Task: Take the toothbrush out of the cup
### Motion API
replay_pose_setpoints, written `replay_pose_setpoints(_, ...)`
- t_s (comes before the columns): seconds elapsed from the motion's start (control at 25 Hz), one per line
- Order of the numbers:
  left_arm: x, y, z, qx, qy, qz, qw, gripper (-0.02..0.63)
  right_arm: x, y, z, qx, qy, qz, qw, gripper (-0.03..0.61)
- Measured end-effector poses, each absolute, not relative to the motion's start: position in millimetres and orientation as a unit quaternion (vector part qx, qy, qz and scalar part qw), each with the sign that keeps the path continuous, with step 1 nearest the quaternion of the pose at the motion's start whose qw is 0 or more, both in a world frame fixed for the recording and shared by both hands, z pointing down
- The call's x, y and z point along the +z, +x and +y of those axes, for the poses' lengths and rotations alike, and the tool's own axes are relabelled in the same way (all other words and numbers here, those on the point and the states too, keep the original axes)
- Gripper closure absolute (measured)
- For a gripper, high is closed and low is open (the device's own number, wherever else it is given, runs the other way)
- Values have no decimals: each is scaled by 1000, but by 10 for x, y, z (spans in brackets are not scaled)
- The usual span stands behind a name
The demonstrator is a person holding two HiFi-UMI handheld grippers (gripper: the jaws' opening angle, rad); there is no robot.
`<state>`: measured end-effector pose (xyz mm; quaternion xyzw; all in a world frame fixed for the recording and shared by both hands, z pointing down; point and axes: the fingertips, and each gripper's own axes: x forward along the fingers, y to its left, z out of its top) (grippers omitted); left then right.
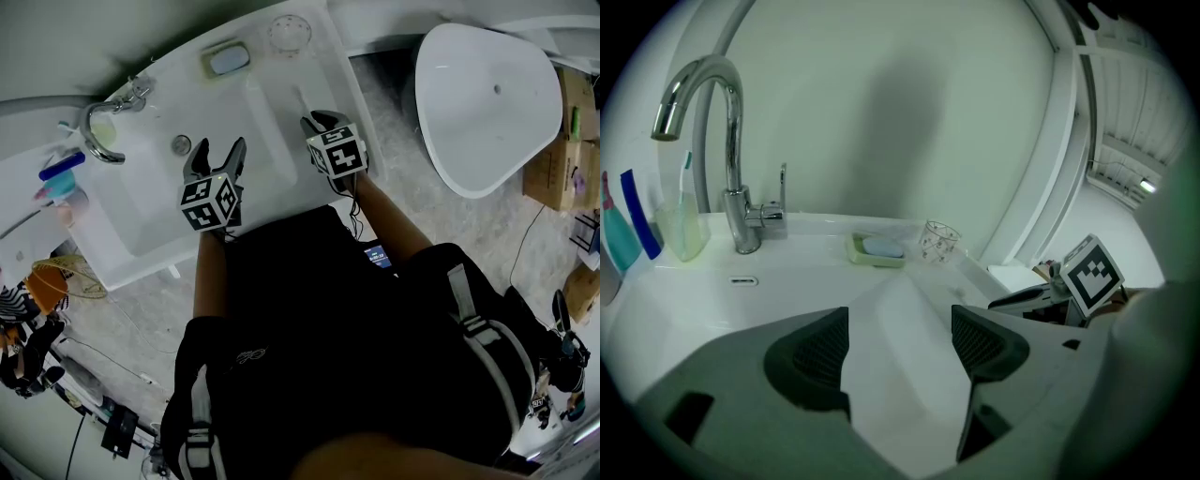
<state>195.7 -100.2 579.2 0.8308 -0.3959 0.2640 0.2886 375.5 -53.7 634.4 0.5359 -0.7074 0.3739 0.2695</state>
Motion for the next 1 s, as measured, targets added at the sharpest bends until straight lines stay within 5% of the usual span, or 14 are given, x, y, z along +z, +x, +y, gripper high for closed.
replay_pose_setpoints(0.64,5749,1772,-973,242,826,-412,299,262,6133,3459,-624,343,524,-732,268,463)
replay_pose_setpoints(1.0,5679,1092,-984,222,810,-444,311,262,5936,2811,-808,320,501,-754,278,465)
